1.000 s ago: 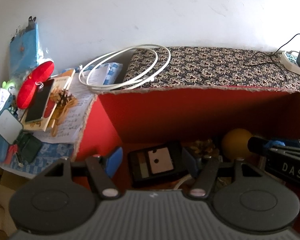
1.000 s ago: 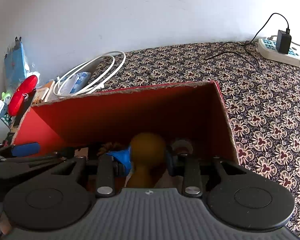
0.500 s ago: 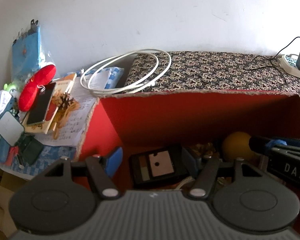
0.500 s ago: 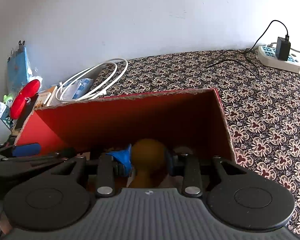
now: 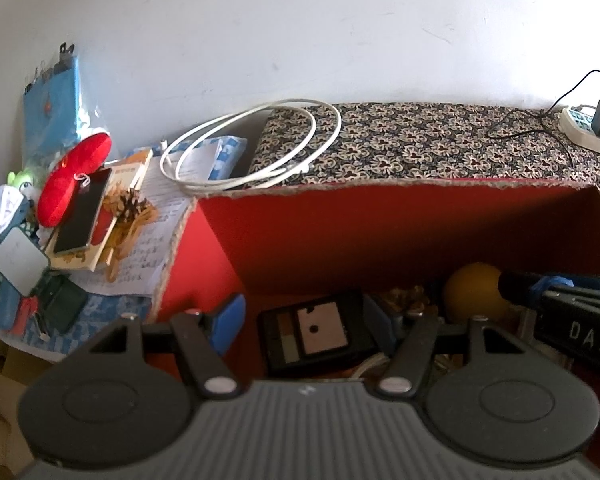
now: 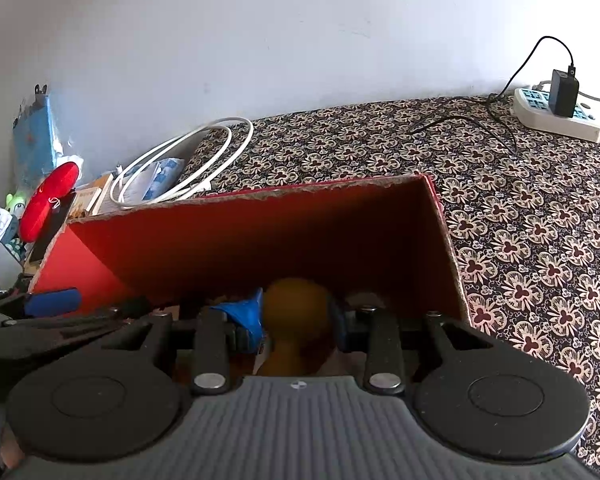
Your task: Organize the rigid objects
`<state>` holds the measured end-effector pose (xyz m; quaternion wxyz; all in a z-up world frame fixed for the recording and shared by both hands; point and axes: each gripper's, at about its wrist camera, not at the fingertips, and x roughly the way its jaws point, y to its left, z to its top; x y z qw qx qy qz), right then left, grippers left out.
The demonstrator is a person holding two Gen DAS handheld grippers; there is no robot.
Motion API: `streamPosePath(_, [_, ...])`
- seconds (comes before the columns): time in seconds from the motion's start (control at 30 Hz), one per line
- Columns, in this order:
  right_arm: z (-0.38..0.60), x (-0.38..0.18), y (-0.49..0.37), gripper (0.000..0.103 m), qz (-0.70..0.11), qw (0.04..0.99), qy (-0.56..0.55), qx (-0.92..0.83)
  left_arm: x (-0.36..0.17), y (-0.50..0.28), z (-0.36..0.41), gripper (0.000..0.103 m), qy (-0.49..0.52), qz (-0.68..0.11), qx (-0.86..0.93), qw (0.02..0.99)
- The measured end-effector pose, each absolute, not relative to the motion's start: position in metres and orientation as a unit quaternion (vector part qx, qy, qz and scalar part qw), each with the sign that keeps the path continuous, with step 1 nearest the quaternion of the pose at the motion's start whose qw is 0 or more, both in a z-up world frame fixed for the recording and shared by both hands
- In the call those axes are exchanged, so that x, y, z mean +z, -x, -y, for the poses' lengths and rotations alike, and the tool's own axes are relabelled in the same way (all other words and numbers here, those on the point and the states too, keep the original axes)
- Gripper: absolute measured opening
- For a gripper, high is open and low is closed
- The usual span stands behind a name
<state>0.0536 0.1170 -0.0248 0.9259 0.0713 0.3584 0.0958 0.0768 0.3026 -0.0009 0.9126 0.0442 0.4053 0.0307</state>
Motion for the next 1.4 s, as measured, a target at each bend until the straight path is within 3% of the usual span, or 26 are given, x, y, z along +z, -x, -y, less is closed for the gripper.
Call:
streamPosePath(0.77, [-0.117, -0.023, -0.051, 0.017, -0.35, 0.93, -0.064, 0.09, 0.0, -0.074, -0.302, 0.066, -0.046, -0.402, 0.032, 0.914])
streamPosePath(1.0, [-0.119, -0.001, -0.025, 0.021, -0.301, 0.948, -0.053, 0.089, 0.016, -0.055, -0.3, 0.066, -0.049, -0.389, 0.037, 0.919])
streamPosePath(1.4, [-0.131, 0.019, 0.029, 0.021, -0.301, 0.95, -0.014, 0.086, 0.037, -0.011, -0.3, 0.066, -0.043, -0.393, 0.023, 0.918])
